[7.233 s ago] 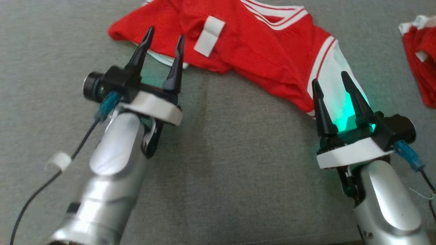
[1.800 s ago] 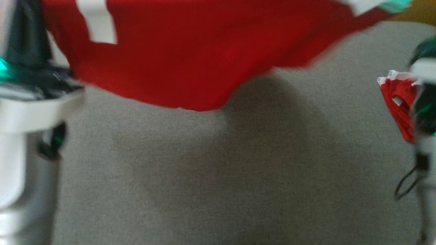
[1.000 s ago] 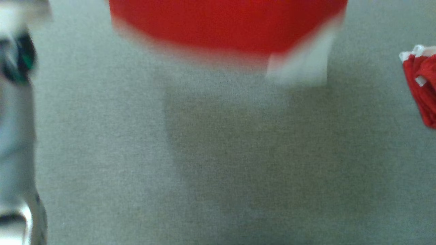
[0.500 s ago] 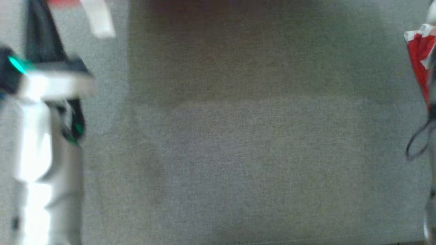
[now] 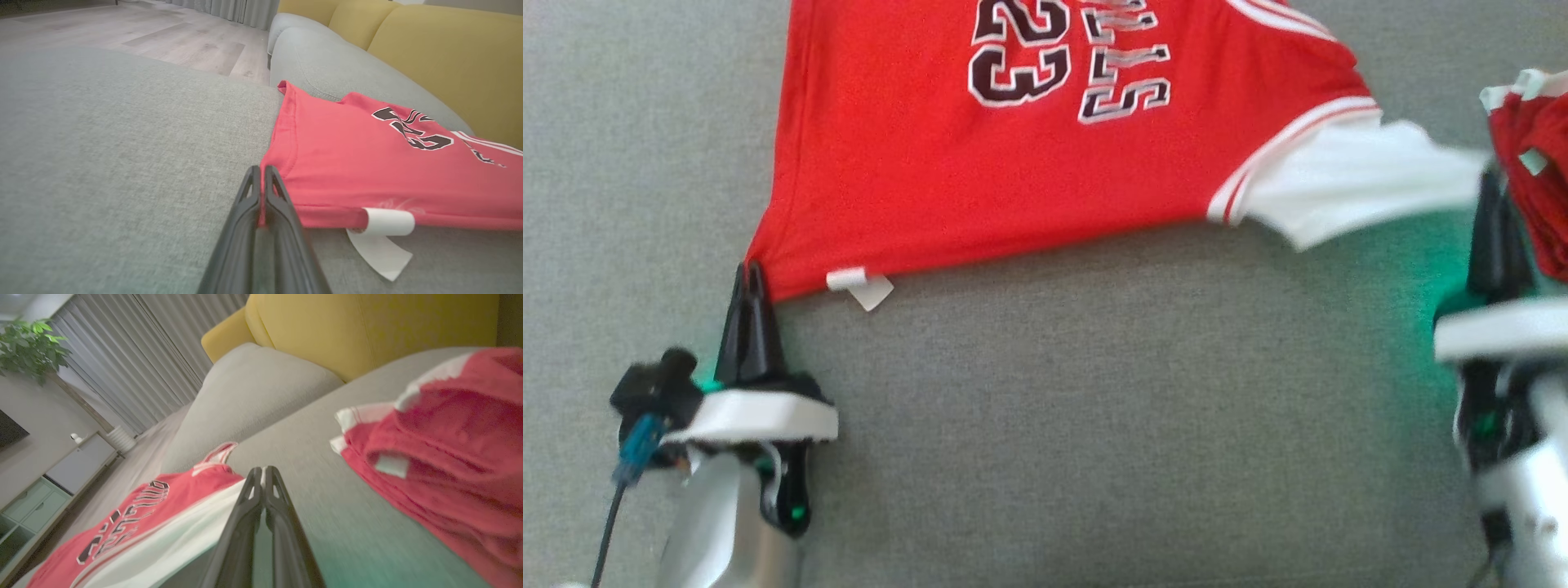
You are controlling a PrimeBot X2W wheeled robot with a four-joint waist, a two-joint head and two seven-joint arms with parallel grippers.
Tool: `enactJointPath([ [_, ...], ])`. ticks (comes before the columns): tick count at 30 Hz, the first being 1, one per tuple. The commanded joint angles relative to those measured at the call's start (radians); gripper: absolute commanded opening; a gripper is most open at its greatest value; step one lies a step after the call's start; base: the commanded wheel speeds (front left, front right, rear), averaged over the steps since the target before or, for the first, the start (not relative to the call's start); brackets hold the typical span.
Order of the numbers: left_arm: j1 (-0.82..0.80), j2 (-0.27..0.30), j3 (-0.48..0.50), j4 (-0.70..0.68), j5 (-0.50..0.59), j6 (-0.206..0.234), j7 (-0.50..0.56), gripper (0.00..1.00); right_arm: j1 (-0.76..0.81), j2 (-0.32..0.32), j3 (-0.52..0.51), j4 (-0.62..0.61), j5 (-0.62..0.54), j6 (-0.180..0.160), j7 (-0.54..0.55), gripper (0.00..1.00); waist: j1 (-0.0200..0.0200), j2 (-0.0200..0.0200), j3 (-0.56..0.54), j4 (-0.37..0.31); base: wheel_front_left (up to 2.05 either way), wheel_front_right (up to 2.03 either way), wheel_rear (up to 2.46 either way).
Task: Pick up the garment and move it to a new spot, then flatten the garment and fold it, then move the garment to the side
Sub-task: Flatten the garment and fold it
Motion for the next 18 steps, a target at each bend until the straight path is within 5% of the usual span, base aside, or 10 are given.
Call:
enactJointPath([
  [1,0.031,0.027,0.062,-0.027,-0.011,0.006,-0.002,0.0,0.035,-0.017,0.002,-0.03,0.008,-0.001,-0.007,0.0,0.0002,0.0,-0.009,-0.002,0.0,0.0,0.0],
  [18,0.388,0.026,0.058,-0.112,-0.071,0.015,-0.002,0.0,0.458,0.009,-0.026,-0.046,0.047,-0.001,-0.007,0.0,0.0002,0.0,-0.143,-0.026,0.0,0.0,0.0],
])
